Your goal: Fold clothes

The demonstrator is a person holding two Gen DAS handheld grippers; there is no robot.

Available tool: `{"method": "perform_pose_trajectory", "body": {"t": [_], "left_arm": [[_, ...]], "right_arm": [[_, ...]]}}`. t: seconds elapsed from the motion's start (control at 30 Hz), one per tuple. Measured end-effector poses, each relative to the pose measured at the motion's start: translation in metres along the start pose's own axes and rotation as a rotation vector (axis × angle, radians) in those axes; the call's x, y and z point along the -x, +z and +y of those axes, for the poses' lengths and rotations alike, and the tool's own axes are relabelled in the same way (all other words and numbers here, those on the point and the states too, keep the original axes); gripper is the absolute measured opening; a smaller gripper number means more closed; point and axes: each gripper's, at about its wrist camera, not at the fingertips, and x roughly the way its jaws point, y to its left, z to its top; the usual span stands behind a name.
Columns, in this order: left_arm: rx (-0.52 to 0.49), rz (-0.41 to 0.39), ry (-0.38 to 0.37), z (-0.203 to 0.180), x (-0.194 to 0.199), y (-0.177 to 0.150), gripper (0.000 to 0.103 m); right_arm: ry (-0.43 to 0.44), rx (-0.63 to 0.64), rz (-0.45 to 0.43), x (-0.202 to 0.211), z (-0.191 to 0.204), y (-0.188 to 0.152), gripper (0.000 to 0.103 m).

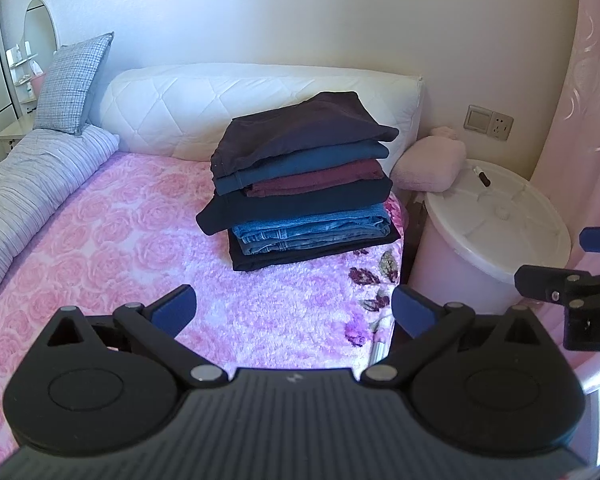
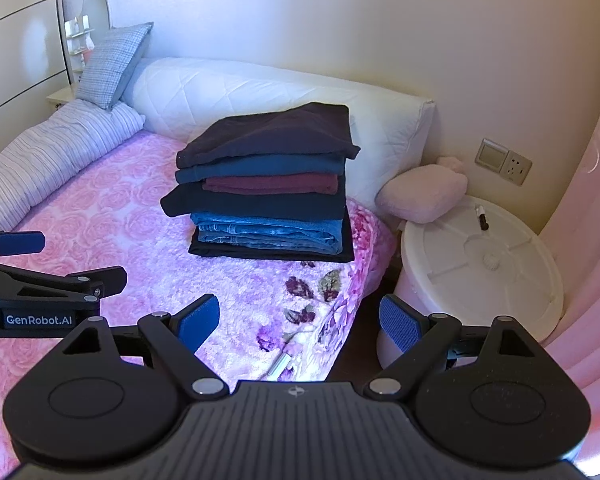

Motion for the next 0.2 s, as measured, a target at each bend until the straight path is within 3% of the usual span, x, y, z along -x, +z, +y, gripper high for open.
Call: {"method": "perform_pose_trajectory", "body": {"t": [0.2], "left_arm": [[0.008,-0.02,0.008,0.0028,-0.0004,-0.0006,0.102]], "right_arm": [[-0.004,0.002,0.004,-0.0029,0.001,0.0005,0.09]]}}
